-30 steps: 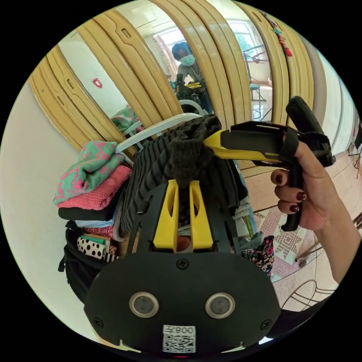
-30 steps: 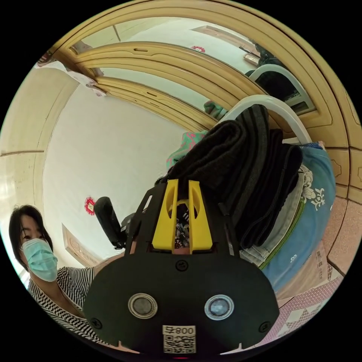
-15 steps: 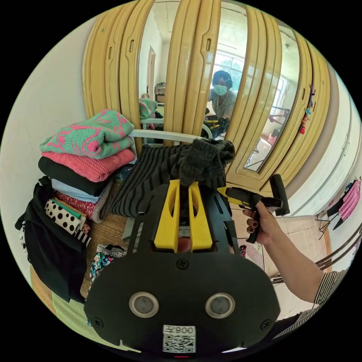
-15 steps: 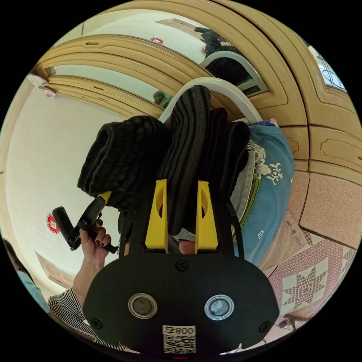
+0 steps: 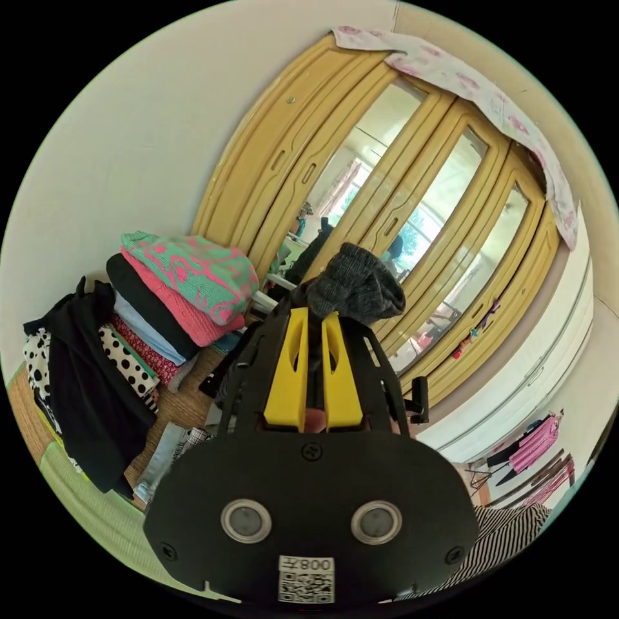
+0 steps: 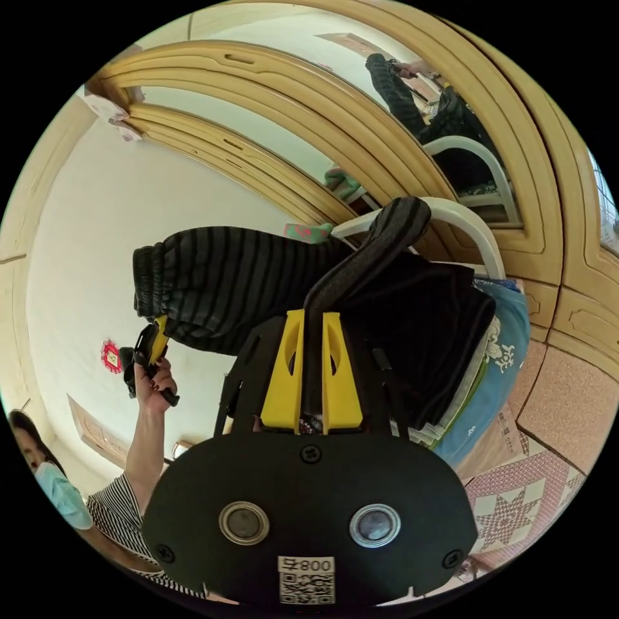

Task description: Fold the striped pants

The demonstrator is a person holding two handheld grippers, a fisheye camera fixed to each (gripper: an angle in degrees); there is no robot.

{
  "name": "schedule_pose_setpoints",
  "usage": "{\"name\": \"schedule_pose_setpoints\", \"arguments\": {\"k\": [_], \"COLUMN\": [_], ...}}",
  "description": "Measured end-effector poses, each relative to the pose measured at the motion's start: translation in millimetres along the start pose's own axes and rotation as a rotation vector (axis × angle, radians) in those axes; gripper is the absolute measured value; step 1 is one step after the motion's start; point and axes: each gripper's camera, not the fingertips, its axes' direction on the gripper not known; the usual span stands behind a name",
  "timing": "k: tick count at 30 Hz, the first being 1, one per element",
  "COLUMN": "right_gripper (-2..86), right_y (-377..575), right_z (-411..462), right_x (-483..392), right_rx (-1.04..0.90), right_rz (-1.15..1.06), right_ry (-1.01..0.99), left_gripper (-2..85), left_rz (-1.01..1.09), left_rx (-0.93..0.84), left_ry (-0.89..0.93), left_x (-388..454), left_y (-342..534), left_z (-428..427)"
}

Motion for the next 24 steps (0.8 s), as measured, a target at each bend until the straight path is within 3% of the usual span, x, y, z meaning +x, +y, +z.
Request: {"name": "schedule_pose_setpoints", "arguments": {"k": [11,20,24], "right_gripper": [2.4,4.7,2.8], "right_y": [-32.6,27.3,51.7], "right_z": [8.0,97.5,88.1], "right_x": [-101.8,-55.4,-52.3], "right_rx": [-0.012,-0.221,-0.158], "right_rz": [-0.069,0.11,0.048], "right_ry": [-0.137,0.089,0.055], "left_gripper": [1.5,1.7,1.7], "left_rz": [-0.047,-0.161,-0.26], "left_rx": [0.223,0.204,0.186], "left_ry": [-0.045,-0.116,-0.101], "left_x": [17.9,-10.3,-32.6], "left_y": [-59.5,-21.0,12.3], "left_z": [-248.4,-393.2,-446.7]}}
